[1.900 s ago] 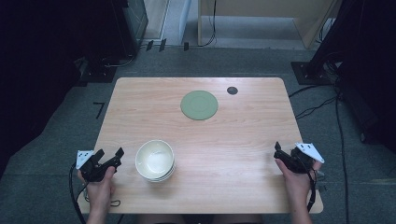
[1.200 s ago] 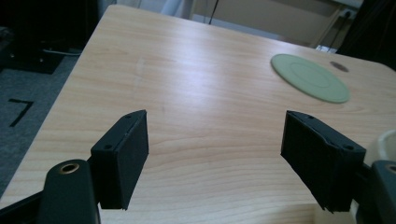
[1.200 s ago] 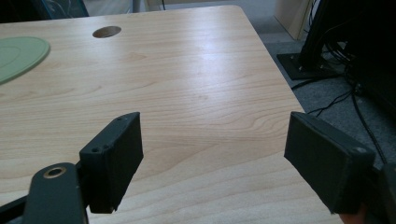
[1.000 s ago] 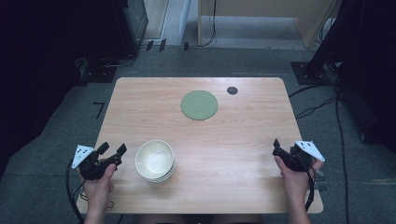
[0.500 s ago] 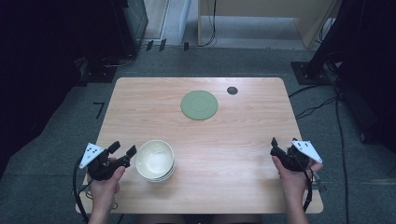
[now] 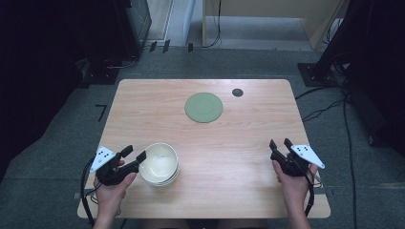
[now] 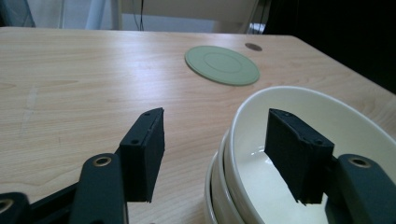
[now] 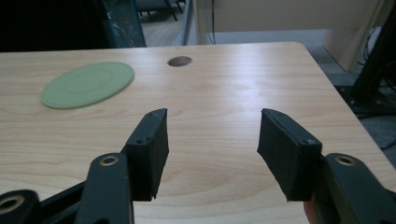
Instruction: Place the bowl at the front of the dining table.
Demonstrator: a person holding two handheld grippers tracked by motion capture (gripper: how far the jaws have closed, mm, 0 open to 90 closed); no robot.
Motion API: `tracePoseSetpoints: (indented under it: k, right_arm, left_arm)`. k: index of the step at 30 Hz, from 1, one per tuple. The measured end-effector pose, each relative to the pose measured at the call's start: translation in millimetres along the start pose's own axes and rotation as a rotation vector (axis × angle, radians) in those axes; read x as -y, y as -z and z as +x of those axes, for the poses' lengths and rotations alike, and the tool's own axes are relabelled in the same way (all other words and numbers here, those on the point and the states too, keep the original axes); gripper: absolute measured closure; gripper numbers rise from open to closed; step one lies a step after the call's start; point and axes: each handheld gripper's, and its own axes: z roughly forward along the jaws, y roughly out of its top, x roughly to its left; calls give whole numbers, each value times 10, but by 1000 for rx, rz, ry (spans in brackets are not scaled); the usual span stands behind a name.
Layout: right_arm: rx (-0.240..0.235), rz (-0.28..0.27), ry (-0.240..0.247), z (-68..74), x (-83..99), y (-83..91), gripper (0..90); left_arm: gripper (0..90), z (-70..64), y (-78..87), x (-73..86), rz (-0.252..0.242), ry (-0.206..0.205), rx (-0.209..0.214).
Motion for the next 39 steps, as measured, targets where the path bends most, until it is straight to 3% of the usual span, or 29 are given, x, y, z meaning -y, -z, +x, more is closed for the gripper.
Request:
tracePoseSetpoints:
  k: [3,5,8,9,15,16,18,19,20,22,27,29,30,34,35,36,37,39]
  right_arm:
    - [-72,6,-4,100,-23,1,522]
    - [-112,50,-14,148,-25,-17,516]
    - [-117,86,6,195,-25,-31,510]
    - [-140,88,6,229,-22,-30,516]
    - [-148,76,24,330,-11,-36,518]
    - [-175,63,23,383,-8,-39,532]
    - [-183,59,21,402,-9,-40,560]
    - [-230,67,4,448,-21,-45,600]
    - [-230,67,4,448,-21,-45,600]
    - [-295,68,19,559,-47,-49,621]
    - [-337,58,48,763,-72,-40,611]
    - [-359,44,60,866,-88,-43,620]
    - [-372,32,70,976,-116,-55,623]
    - [-402,19,69,1085,-146,-72,636]
    - [-420,16,56,1180,-163,-91,632]
    - [-420,16,56,1180,-163,-91,632]
    - [-437,23,57,1267,-166,-117,628]
    - [-446,26,61,1314,-169,-128,627]
  left_arm:
    - [427,-28,-32,1,22,-14,10]
    - [429,-46,-68,7,44,-13,-4]
    - [441,-58,-86,14,61,-2,-7]
    - [458,-69,-98,20,69,4,-12]
    - [559,-112,-136,45,90,-15,-17]
    - [584,-130,-156,53,101,-25,-32]
    - [640,-135,-162,55,104,-24,-36]
    - [680,-150,-165,58,100,-35,-56]
    - [729,-150,-165,58,100,-35,-56]
    - [798,-153,-159,53,99,-45,-67]
    - [815,-155,-149,55,100,-62,-67]
    - [819,-185,-151,53,104,-100,-86]
    - [828,-215,-150,49,108,-138,-105]
    - [837,-216,-117,31,92,-149,-104]
    - [860,-211,-100,21,87,-151,-99]
    - [860,-192,-72,4,70,-124,-71]
    - [869,-184,-52,-20,69,-117,-61]
    - [868,-184,-53,-18,69,-119,-63]
